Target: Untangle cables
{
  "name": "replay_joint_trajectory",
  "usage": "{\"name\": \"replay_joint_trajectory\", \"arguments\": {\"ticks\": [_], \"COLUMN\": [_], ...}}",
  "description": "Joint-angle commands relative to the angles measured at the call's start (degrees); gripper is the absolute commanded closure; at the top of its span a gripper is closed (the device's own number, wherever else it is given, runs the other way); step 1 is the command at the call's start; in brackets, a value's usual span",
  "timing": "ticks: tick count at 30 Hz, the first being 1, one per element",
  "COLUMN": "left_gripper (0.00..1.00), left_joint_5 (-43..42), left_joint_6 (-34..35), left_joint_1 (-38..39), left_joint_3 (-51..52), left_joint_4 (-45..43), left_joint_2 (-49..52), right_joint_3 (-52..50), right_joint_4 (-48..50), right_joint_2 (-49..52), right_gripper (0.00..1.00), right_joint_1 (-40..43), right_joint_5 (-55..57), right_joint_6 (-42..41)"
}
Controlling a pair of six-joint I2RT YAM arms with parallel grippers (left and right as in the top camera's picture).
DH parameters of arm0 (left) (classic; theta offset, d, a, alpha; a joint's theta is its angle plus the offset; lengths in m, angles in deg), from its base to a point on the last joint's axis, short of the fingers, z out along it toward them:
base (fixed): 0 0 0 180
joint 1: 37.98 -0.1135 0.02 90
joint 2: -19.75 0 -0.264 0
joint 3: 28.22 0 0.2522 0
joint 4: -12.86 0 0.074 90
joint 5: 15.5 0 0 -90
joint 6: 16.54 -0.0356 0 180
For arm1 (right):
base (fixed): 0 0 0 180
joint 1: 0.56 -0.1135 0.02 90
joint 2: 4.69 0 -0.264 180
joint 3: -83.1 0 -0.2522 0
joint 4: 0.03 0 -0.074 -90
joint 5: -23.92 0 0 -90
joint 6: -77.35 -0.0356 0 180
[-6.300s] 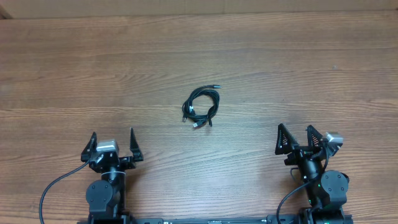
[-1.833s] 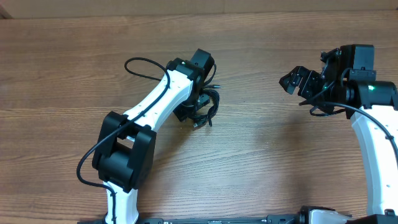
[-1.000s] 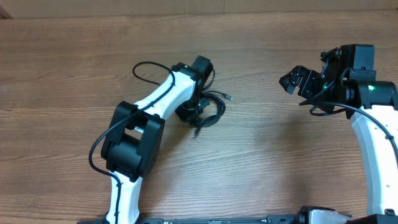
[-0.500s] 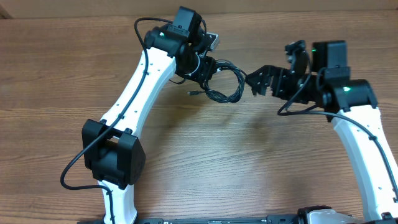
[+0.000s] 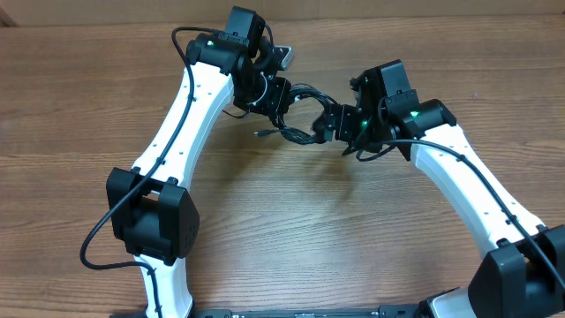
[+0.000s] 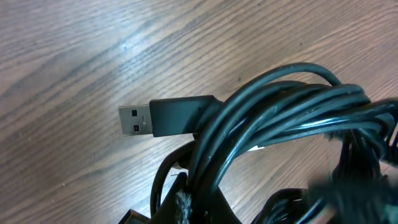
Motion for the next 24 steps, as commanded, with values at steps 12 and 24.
{"name": "replay_joint_trajectory", "arguments": {"ticks": [12,24], "left_gripper": [0.96,0.96], "left_joint_5": [-39.17,-53.96], "left_joint_6": [-10.08,-18.88], "left_joint_1": [-2.62,-10.43], "left_joint_3": [-1.51,-1.49], "left_joint_4": [1.97,-2.21], "left_joint_2": [-2.54,-2.49], "right_joint_3": [0.98,4.35], "right_joint_4": [-3.91,-6.16], "right_joint_2": [7.67,2.89], "right_gripper": [0.27,0.26], "right_joint_1": [1.44,8.94], "right_joint_5": [14.53,-15.13], "right_joint_6": [-7.5,13.75]}}
